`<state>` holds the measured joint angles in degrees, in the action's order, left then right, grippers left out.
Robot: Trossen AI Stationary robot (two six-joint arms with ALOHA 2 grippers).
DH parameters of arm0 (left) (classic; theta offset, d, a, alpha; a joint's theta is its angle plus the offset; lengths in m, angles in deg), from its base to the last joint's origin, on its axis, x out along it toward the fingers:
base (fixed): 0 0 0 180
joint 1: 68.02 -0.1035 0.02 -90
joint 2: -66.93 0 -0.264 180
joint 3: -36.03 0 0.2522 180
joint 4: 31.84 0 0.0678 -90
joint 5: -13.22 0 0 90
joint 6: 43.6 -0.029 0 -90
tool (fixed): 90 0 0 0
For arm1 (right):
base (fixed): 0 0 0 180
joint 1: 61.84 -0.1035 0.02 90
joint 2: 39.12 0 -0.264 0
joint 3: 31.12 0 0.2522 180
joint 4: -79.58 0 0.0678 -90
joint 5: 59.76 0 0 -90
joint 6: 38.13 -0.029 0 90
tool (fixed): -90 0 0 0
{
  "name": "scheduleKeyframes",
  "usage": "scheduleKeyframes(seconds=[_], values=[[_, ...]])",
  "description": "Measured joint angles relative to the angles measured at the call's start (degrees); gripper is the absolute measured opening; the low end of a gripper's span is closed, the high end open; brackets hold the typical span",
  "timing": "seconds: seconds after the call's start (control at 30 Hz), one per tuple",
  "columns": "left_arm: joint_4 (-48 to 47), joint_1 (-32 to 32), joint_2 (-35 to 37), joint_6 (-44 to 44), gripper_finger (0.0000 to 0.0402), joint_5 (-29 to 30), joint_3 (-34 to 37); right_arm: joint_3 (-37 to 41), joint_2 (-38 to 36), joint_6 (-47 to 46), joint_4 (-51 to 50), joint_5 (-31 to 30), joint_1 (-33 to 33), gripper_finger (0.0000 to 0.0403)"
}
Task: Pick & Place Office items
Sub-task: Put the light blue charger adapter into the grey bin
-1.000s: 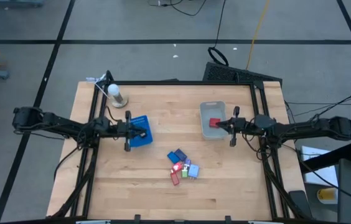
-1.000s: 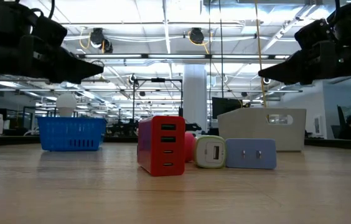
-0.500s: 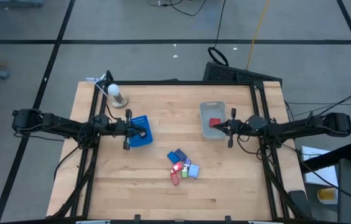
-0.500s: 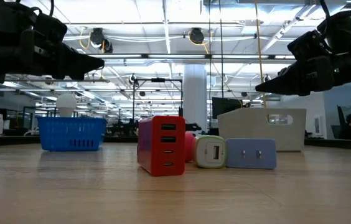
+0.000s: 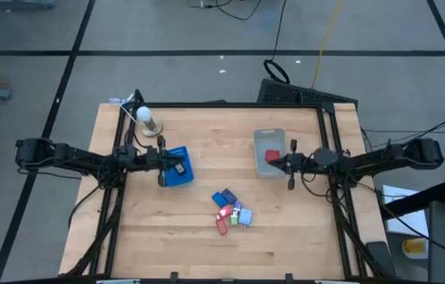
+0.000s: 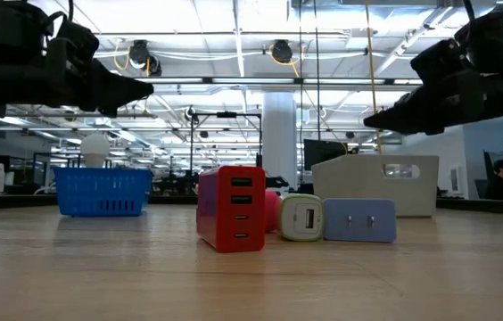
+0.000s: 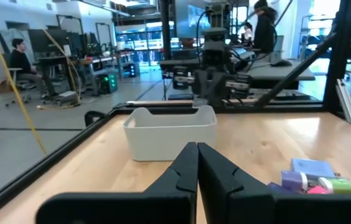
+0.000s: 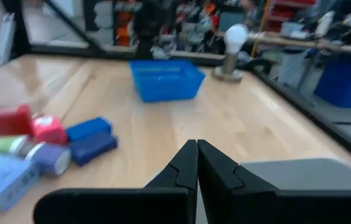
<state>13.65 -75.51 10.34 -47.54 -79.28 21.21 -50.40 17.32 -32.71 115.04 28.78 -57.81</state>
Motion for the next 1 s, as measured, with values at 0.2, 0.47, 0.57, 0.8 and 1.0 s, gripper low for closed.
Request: scheduleKeyframes(seconds=[0.2, 0.47, 0.57, 0.8, 1.0], values=[[-0.04, 0.00, 0.00, 1.48, 0.0021, 2.97, 0.00, -7.64, -0.01, 0.98, -10.66, 0.01, -4.46, 0.0000], [-0.67, 0.00, 0.00, 3.86, 0.0026, 9.75, 0.00, -21.82, 0.95, -0.38, -34.20, -0.08, -8.95, 0.0030], [-0.70, 0.00, 0.00, 4.44, 0.0026, 11.79, 0.00, -23.14, 1.68, -0.18, -33.63, -1.42, -10.98, 0.0044], [-0.72, 0.00, 0.00, 6.05, 0.0026, 13.09, 0.00, -23.14, 3.85, -7.65, -33.43, -3.67, -18.34, 0.0051], [0.08, 0.00, 0.00, 8.66, 0.0026, 13.13, 0.00, -23.14, 6.60, -15.32, -33.54, -11.18, -24.55, 0.0091]])
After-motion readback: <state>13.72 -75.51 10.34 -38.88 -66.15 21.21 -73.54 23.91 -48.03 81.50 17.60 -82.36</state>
